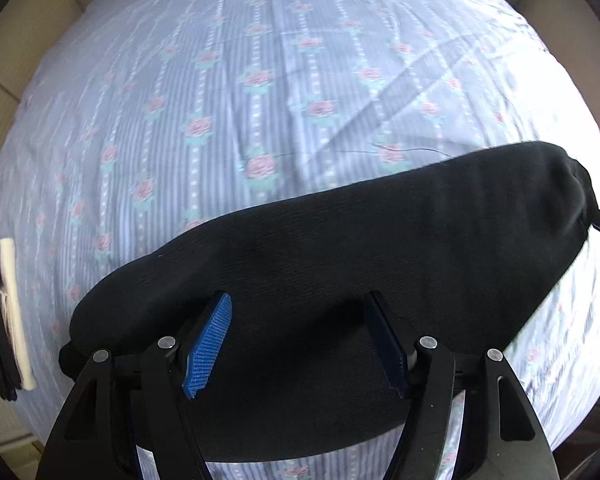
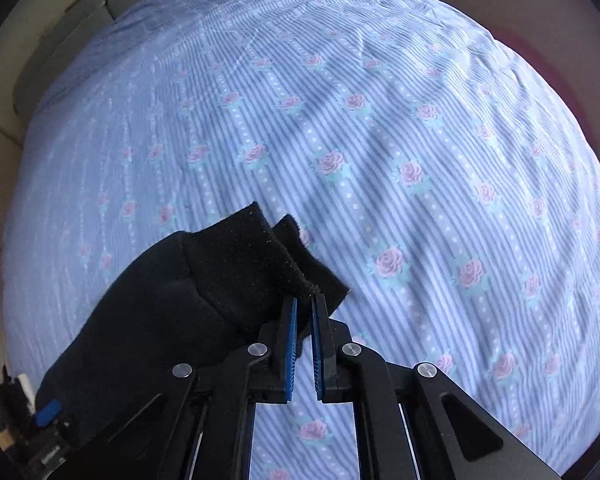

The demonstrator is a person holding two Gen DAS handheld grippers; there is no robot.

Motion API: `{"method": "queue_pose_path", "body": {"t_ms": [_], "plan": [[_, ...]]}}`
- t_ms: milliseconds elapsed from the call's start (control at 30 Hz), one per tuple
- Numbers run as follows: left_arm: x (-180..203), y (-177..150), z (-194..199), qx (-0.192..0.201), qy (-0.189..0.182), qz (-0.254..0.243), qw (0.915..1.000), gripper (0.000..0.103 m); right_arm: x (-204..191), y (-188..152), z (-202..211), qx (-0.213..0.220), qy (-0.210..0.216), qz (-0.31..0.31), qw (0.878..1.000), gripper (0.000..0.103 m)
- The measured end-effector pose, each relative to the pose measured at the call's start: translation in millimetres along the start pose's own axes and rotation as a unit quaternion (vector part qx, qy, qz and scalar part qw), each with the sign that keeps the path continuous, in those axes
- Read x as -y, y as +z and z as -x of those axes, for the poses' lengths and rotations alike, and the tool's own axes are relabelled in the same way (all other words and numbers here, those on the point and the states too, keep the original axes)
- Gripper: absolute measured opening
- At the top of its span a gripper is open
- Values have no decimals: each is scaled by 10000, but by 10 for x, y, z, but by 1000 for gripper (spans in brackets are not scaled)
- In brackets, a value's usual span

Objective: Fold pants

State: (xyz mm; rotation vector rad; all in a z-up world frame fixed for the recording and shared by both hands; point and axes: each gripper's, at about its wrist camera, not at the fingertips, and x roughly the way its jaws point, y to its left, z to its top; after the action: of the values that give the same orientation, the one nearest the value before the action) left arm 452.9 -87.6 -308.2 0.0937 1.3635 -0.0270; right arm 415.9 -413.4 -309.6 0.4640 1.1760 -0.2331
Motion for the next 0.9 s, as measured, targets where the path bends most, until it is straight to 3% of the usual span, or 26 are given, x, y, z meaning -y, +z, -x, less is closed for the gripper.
{"method": "queue_pose_path", "body": {"t_ms": [67,100,167,300,433,467,500,700,900], "plan": [[20,5,36,74,-19,18,10000,68,1,-32,61,55,402,-67,9992,15],[24,8,51,110,-13,51,9999,68,0,-37,93,47,669,-111,9977,35],[44,24,72,139,-58,114,9998,68,-29,-40,84,18,784,-90,9969,67],[21,63,87,116,-140,222,9996,68,-135,1,-104,-148,711,23,9974,67],[1,77,107,91,-165,294,9994,68,-144,51,-503,-773,582,-153,9952,65],[1,68,118,87,-171,294,9994,68,-160,58,-537,-748,607,-190,9952,49],[-19,51,114,94,-170,293,9994,68,-189,74,-542,-659,501,-126,9965,21],[-41,23,143,142,-225,392,9989,68,-230,39,-113,19,272,25,9996,16],[1,35,58,68,30,154,9999,68,-30,18,-364,-378,55,-23,9993,17]]}}
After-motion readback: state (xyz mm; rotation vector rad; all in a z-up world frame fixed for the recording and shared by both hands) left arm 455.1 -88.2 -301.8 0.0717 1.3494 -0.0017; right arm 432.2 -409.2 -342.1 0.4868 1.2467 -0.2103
